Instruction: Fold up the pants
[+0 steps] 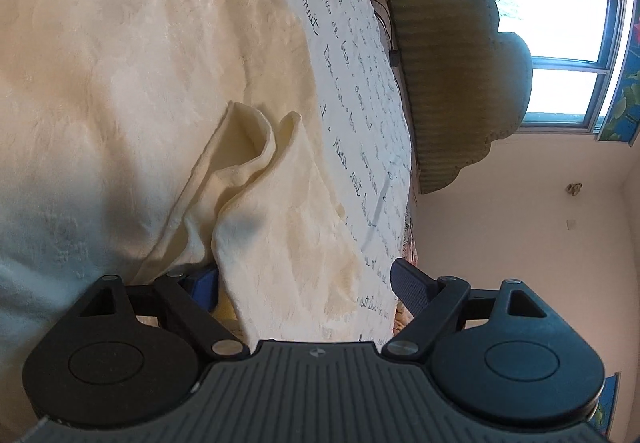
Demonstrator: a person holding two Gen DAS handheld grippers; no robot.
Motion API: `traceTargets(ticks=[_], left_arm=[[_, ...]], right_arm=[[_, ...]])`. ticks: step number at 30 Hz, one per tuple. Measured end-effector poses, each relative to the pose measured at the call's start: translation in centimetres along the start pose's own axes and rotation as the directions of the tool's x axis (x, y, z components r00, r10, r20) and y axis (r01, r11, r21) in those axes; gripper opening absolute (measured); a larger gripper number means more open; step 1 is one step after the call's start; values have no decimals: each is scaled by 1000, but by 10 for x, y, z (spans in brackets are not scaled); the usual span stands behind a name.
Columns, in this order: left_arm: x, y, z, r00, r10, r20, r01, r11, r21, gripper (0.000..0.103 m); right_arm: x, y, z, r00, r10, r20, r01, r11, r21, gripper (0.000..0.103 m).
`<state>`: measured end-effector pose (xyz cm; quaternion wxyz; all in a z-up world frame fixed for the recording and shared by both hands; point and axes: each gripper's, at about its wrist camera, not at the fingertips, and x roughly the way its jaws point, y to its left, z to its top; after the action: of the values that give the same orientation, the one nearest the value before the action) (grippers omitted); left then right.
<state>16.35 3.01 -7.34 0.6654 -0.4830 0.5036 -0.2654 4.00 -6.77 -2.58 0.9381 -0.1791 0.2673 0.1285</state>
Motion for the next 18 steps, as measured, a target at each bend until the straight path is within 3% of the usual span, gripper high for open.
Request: traceTargets(ticks=[2, 4, 5, 7, 8, 9, 10, 13, 18], left_arm=[[3, -2, 2, 1000, 3, -6, -3, 1000, 20, 87], [5, -4, 2, 1000, 9, -7, -9, 999, 46, 86], [8, -8, 1, 1000, 15, -5, -15, 998, 60, 78], [9, -11, 0, 998, 57, 6, -57, 994, 93, 49], [9, -13, -2, 996, 86, 15, -88, 989, 116, 18], [9, -15, -2, 994, 104, 23, -107, 985, 139, 10], [7, -16, -3, 993, 110, 41, -116, 981, 154, 4], [-4, -30, -12, 986, 117, 120, -146, 952, 270, 3], [-31, -65, -36, 950, 149, 275, -271, 831, 487, 2]], right_arm=[[1, -3, 1, 1000, 6, 0, -6, 1000, 19, 33], [3, -3, 3, 1000, -7, 0, 7, 1000, 27, 57], [3, -2, 4, 1000, -17, 5, 17, 1000, 20, 58], [8, 0, 5, 1000, -24, 14, 24, 1000, 5, 52], [11, 0, 5, 1000, -27, 16, 26, 1000, 13, 41], [15, 0, 4, 1000, -28, 9, 28, 999, 18, 14], [15, 1, 2, 999, -44, 13, 44, 999, 17, 11], [4, -5, 2, 998, -24, 55, 21, 998, 58, 9], [-16, -19, 20, 988, 57, 141, -78, 986, 148, 9]])
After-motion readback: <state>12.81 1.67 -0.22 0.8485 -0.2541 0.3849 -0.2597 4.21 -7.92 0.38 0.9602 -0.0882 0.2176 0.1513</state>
